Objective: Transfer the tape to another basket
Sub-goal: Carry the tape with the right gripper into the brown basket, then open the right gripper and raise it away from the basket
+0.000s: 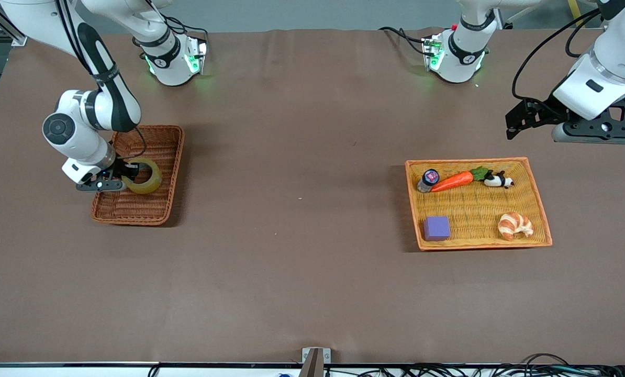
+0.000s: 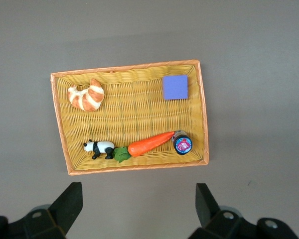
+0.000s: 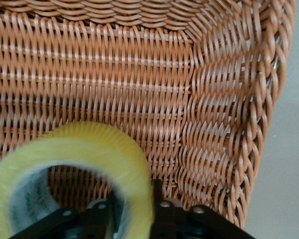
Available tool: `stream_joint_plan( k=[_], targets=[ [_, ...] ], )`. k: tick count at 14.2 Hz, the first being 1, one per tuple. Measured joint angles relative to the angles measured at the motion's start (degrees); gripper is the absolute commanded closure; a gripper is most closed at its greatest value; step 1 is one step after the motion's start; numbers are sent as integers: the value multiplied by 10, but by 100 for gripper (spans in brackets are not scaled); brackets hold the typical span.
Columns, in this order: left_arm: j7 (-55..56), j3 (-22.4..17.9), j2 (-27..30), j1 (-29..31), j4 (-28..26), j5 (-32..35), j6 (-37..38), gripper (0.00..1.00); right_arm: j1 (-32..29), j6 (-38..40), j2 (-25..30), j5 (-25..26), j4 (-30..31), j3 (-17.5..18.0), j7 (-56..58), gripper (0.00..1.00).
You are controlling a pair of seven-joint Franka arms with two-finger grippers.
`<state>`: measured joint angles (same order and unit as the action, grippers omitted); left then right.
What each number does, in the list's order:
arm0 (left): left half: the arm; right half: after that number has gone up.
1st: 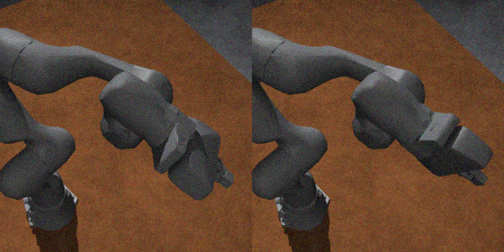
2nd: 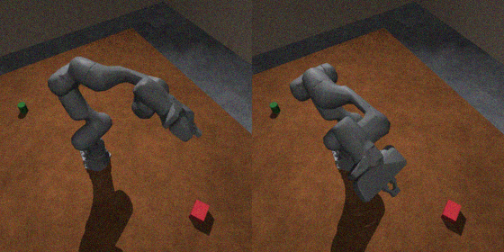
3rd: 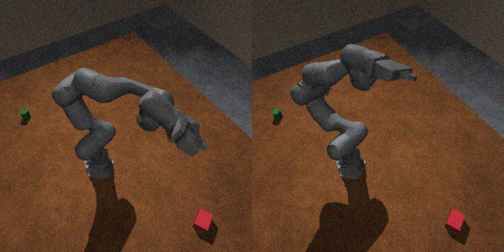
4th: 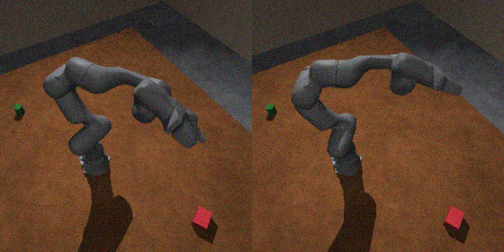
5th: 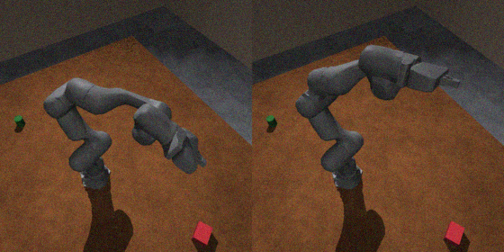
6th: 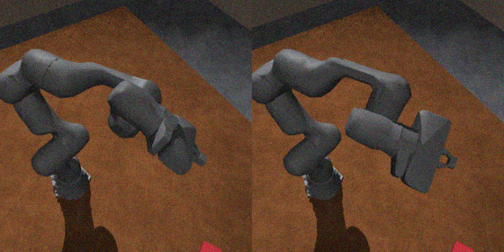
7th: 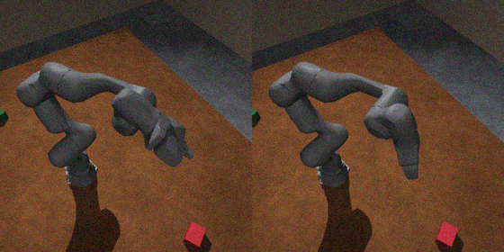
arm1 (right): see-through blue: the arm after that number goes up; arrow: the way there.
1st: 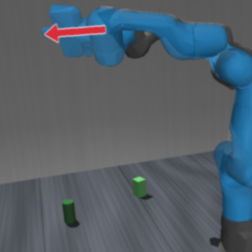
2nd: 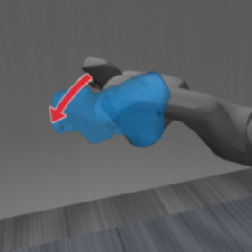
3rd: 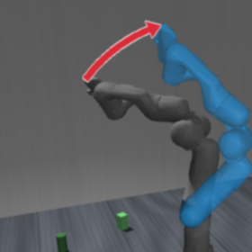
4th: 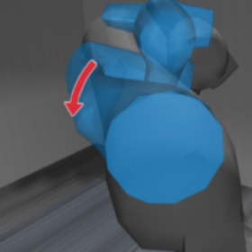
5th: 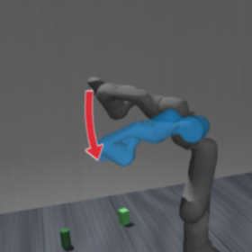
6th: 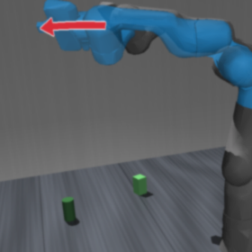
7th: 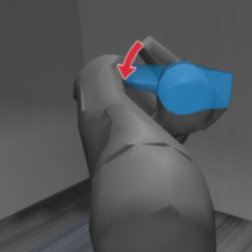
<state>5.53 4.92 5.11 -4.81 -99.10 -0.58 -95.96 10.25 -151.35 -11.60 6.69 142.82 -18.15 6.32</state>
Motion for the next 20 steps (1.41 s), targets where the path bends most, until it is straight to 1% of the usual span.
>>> stream_joint_plan(
  k=[2, 3, 4, 6, 9, 10, 12, 15, 17, 20],
  targets=[
    [0, -3, -1, 0, 0, 0, 0, 0, -1, 4, 2, -10, -7, -1, 0, 0],
    [0, -4, -3, 1, 0, 0, 0, 0, -2, 20, 4, -20, -16, -1, 0, 0],
    [0, -5, -4, 1, 0, 0, -1, 0, -4, 52, 9, -32, -33, -1, 0, 0],
    [0, -5, -9, 1, 0, 0, -7, 0, -12, 143, 22, -55, -95, -1, 0, 0],
    [0, -4, -14, -4, 1, 0, -12, 0, -32, 300, 43, -72, -225, 1, 0, 0],
    [0, -4, -15, -6, 1, 0, -13, 0, -46, 345, 48, -78, -269, 8, 0, 0],
    [0, -4, -18, -5, 8, 0, -13, 0, -76, 425, 54, -87, -348, 28, 1, 0],
    [0, -5, -36, -2, 29, 0, -13, 0, -87, 519, 70, -90, -434, 54, 3, 0],
    [0, -6, -47, -1, 39, 0, -13, 0, -88, 562, 91, -84, -468, 90, -6, 0],
    [1, -6, -52, 1, 41, 0, -12, 0, -87, 633, 118, -66, -529, 154, -89, 0]
  ],
)
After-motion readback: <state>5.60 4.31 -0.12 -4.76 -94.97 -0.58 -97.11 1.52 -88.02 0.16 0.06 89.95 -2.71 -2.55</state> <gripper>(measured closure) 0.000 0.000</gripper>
